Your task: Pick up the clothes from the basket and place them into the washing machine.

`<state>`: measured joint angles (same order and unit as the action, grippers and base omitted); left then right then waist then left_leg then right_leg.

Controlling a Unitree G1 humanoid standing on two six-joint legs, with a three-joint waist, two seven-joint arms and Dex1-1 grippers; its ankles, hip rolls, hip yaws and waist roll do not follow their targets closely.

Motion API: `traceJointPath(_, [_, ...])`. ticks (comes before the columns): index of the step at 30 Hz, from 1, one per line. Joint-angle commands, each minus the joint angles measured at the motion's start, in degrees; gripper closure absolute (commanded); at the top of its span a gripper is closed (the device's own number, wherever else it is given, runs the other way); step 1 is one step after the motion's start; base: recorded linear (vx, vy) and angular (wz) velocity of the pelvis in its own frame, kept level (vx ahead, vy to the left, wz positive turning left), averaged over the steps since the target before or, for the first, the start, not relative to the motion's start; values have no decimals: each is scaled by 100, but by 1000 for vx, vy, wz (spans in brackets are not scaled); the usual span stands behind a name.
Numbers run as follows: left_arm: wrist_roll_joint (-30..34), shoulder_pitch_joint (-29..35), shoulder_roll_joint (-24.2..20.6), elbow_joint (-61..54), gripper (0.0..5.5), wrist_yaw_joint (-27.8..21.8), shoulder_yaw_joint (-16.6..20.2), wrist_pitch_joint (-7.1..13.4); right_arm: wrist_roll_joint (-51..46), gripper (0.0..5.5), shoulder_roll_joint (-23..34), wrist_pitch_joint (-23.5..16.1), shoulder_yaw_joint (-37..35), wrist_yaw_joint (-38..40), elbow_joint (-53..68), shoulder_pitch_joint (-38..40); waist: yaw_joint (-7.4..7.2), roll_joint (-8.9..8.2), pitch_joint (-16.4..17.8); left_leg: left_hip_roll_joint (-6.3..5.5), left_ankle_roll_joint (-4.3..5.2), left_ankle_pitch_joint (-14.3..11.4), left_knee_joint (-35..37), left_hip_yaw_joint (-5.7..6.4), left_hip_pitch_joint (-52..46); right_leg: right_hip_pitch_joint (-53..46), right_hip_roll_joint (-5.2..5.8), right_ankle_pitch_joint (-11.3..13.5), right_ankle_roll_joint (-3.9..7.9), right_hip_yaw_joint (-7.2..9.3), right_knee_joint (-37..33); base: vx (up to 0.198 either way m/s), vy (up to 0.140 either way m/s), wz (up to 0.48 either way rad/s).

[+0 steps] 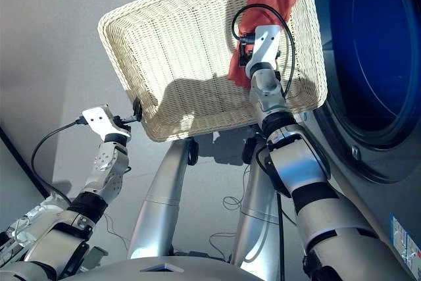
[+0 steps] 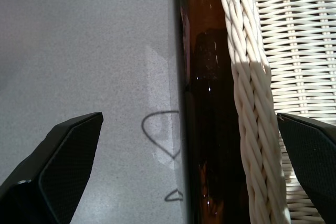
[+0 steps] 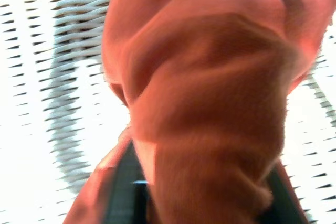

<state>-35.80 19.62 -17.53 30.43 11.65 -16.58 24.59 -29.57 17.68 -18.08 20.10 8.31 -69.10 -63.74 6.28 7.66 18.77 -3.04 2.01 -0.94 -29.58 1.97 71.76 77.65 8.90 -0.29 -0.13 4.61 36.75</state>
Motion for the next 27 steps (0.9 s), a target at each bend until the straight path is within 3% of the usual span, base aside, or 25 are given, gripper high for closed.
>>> traceJointPath(1, [143, 71, -206, -115, 0, -17, 203, 174, -104, 550, 194, 279, 53, 78, -395, -23, 169, 185, -20, -145, -395, -178, 93, -130, -120, -273, -120, -144, 251, 137, 246, 0, 0, 0])
traceJointPath(7, [89, 141, -82, 208, 0, -83, 275, 174, -183, 550, 38, 128, 18, 23, -96, 386, 31, 15, -183, -19, -364, -140, 576, -108, -640, -819, -169, -79, 242, 209, -312, 17, -6, -26])
traceJointPath(13, [190, 128, 135, 602, 0, 104, 488, 285, 85, 550, -33, -420, -140, 564, 1679, 1484, -266, -260, -249, 90, -298, -62, 1224, -83, -1422, -1583, -246, 56, 271, 289, -1031, 11, -21, -6])
traceJointPath(18, [282, 65, 274, 736, 0, 283, 505, 447, 352, 550, -143, -786, -735, 1241, 2257, 2056, -383, -286, -264, 114, -281, -47, 1499, -75, -1925, -2004, -278, 120, 298, 296, -1387, 0, 0, 0])
traceJointPath(27, [238, -115, 364, 834, 0, 435, 641, 602, 641, 550, -33, -1108, -1456, 2125, 2537, 2136, -421, -253, -382, 129, -249, 2, 1722, -75, -2266, -2267, -328, 133, 270, 218, -1631, 0, 0, 0])
